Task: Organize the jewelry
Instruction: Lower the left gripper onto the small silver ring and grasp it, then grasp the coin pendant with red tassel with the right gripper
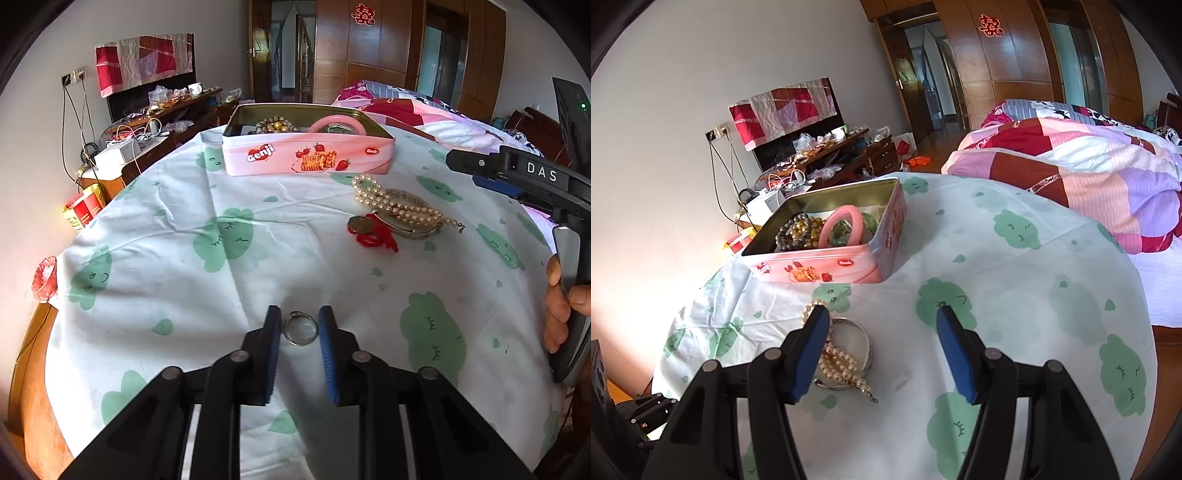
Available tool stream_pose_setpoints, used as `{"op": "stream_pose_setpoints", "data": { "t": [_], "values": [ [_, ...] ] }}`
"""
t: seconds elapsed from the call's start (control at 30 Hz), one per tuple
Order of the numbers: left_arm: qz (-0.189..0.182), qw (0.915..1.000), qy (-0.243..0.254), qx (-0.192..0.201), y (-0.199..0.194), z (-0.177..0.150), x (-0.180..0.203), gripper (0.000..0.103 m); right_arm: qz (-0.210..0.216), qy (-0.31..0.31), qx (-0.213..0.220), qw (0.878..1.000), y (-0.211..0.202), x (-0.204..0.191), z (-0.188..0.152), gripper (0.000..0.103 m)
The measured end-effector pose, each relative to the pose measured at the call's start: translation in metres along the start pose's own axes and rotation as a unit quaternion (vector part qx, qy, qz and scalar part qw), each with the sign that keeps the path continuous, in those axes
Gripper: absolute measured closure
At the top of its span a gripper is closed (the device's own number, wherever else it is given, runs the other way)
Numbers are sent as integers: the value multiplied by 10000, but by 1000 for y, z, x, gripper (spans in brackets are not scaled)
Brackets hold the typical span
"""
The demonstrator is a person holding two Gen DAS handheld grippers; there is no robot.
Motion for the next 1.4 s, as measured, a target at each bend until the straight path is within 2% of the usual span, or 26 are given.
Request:
{"op": "stream_pose_setpoints", "data": {
  "t": [0.13, 0.27, 0.43, 0.53, 0.63, 0.7, 0.87, 0.97, 1.0, 1.07, 1.17, 1.27, 1.4],
  "values": [
    [38, 9999, 84, 82, -1, -1, 1, 84, 6, 34, 13, 10000, 0, 1, 0, 39],
    [-99, 9998, -16, 175, -3, 0, -1, 84, 89, -7, 14, 10000, -1, 0, 0, 39],
    [-164, 9980, -268, 545, -20, 13, -13, 84, 487, -296, -167, 9982, -1, -20, -6, 39],
    [-82, 9966, -393, 715, -29, 21, -24, 84, 752, -528, -474, 9946, 6, -41, -16, 40],
    [-58, 9956, -528, 768, -31, 24, -32, 84, 1034, -692, -822, 9888, 17, -60, -27, 51],
    [-32, 9952, -601, 778, -31, 25, -37, 84, 1213, -773, -1100, 9835, 26, -72, -35, 53],
    [-23, 9950, -644, 764, -31, 24, -41, 84, 1009, -1023, -1686, 9751, 51, -86, -52, 55],
    [-63, 9947, -694, 757, -31, 24, -42, 84, 801, -1201, -1688, 9750, 56, -90, -50, 58],
    [-67, 9946, -699, 760, -32, 24, -43, 84, 704, -1290, -1648, 9753, 57, -92, -50, 62],
    [-87, 9945, -707, 768, -32, 24, -43, 84, 488, -1445, -1643, 9745, 60, -91, -51, 77],
    [-93, 9942, -727, 785, -33, 24, -44, 84, 373, -1452, -1632, 9751, 60, -85, -49, 91],
    [-94, 9941, -765, 762, -32, 23, -46, 84, 554, -1211, -1587, 9783, 58, -77, -46, 93],
    [-103, 9935, -819, 783, -33, 24, -48, 84, 798, -1184, -1248, 9819, 43, -79, -36, 94]
  ]
}}
Point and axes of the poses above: each gripper's, at about its wrist camera, not at the fingertips, and y roughly the way its jaws point, x to its right, z to its top, the point moved 5 cm from there along y, roughly the way its jaws point, and after that the axes turned 2 degrees about z, right-handed, at the moved point
